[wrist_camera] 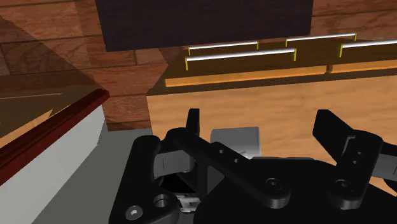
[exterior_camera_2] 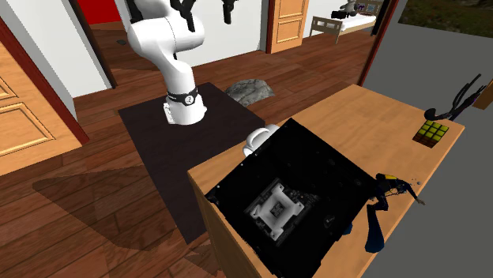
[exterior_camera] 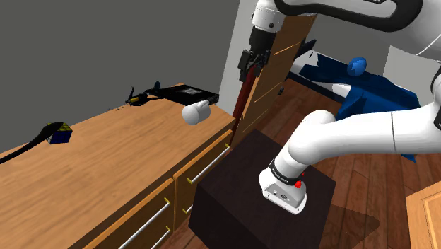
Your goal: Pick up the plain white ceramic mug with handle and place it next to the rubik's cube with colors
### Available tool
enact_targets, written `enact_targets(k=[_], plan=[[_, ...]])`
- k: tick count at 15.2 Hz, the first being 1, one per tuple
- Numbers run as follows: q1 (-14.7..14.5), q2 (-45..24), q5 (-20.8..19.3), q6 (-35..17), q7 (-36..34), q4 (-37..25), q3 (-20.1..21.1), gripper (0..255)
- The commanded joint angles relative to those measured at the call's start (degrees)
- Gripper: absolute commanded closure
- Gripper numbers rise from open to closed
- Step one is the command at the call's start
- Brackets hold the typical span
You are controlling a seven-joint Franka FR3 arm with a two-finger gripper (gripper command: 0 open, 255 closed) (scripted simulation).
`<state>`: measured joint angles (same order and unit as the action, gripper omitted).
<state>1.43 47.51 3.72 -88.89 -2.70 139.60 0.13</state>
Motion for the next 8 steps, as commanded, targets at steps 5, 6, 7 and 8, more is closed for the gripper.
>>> enact_targets(k=[5, 6, 7, 8], plan=[[2.26, -6.54, 2.92, -7.98, -6.55, 1.49, 0.82, 0], [2.78, -8.30, 3.63, -9.96, -8.10, 1.70, 0.97, 0], [3.28, -10.10, 4.32, -11.94, -9.61, 1.85, 1.10, 0], [3.77, -11.94, 5.01, -13.91, -11.09, 1.94, 1.21, 0]])
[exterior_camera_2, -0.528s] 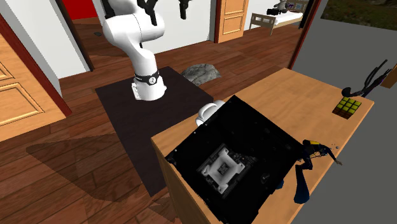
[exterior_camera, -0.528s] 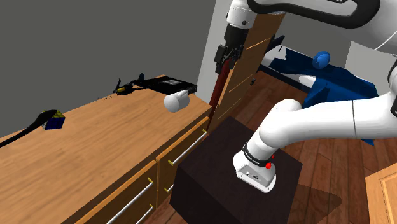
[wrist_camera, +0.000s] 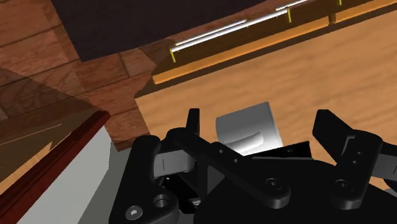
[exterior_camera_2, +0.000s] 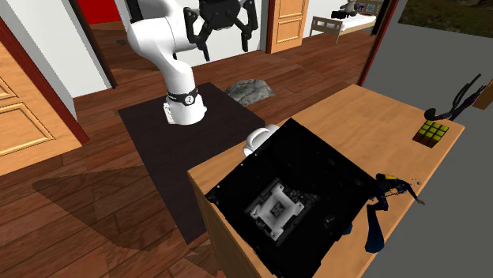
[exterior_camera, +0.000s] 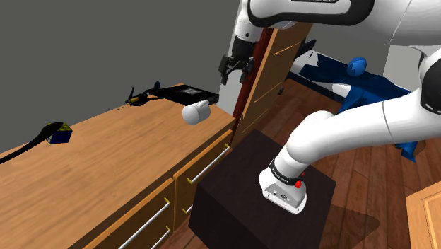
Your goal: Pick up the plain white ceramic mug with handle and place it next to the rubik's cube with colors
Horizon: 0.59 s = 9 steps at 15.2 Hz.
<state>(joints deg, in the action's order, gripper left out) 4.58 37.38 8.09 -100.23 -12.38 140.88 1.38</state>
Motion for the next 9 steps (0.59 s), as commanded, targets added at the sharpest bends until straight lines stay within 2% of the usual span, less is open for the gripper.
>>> enact_targets(k=[1, 9], plan=[[1.10, -3.69, 1.33, -4.52, -2.85, 0.70, 0.06, 0], [4.20, -19.56, 6.97, -19.30, -12.99, -0.98, -0.21, 0]])
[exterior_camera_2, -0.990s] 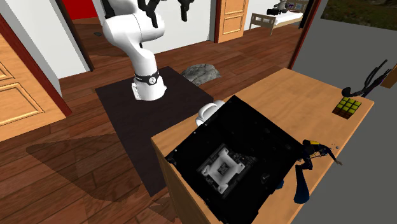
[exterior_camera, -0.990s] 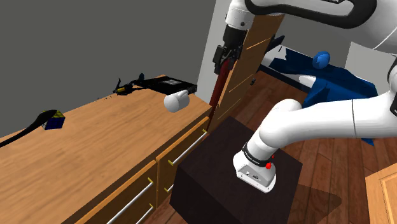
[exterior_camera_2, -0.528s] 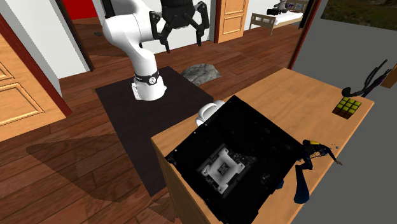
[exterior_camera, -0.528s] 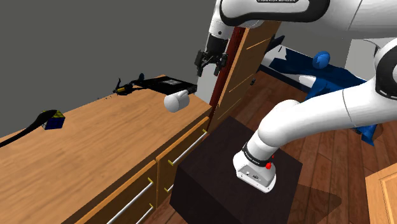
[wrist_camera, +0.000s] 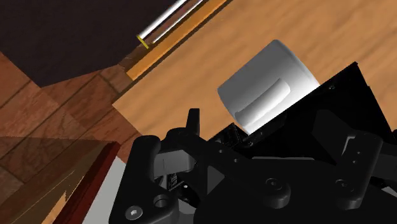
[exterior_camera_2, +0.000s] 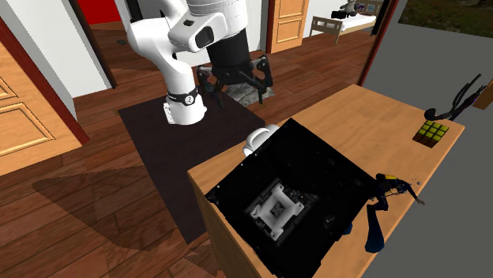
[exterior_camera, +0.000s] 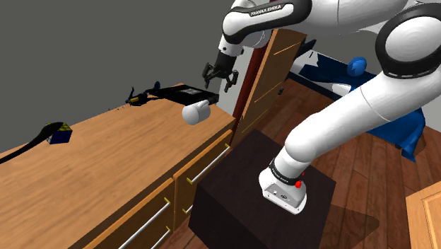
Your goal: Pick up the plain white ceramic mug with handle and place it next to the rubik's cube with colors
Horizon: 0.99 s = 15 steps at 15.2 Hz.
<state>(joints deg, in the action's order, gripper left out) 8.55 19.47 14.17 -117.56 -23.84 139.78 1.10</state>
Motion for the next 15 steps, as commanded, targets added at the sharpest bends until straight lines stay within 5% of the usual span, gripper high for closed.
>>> enact_targets(k=[1, 4, 15], plan=[[0.53, -3.68, 1.67, -3.68, -2.60, -0.31, -0.09, 0], [1.35, -9.74, 4.20, -8.50, -5.48, -1.82, -0.69, 0], [0.40, -13.27, 6.03, -14.58, -4.47, 0.65, 0.10, 0]])
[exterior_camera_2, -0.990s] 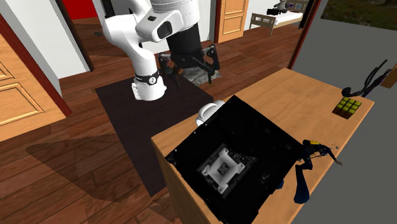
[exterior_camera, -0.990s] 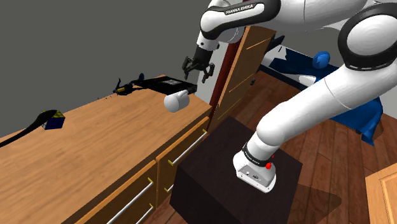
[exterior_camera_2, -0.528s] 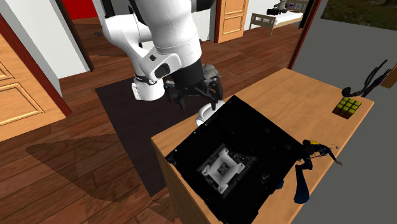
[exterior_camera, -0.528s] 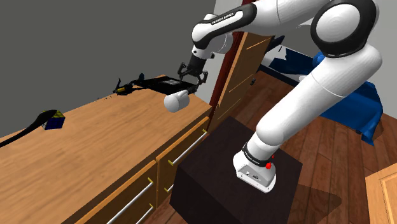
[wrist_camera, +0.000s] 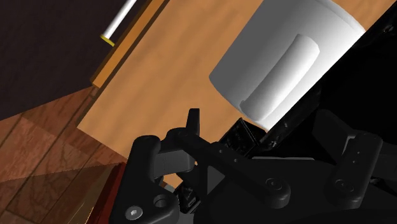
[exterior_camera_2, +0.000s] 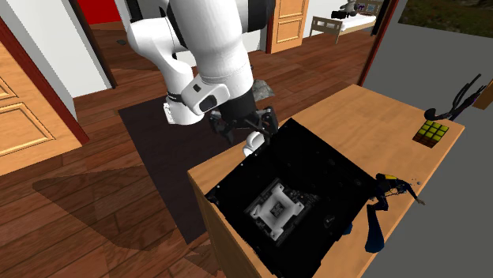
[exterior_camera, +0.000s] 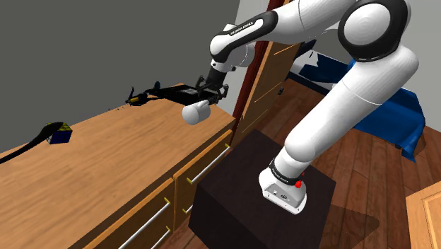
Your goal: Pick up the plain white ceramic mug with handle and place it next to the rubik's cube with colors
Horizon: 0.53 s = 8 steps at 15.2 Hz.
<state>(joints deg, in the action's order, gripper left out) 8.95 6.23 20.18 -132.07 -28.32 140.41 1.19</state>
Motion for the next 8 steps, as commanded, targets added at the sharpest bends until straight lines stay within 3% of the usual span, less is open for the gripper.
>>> enact_targets(k=[1, 5, 6, 8], plan=[[-0.01, -0.03, 0.02, -0.07, 0.01, 0.02, 0.01, 0], [-0.01, -0.03, 0.02, -0.06, 0.01, 0.02, 0.01, 0], [-0.01, -0.03, 0.02, -0.06, 0.01, 0.02, 0.01, 255], [-0.02, -0.02, 0.01, -0.03, -0.02, -0.01, 0.02, 255]])
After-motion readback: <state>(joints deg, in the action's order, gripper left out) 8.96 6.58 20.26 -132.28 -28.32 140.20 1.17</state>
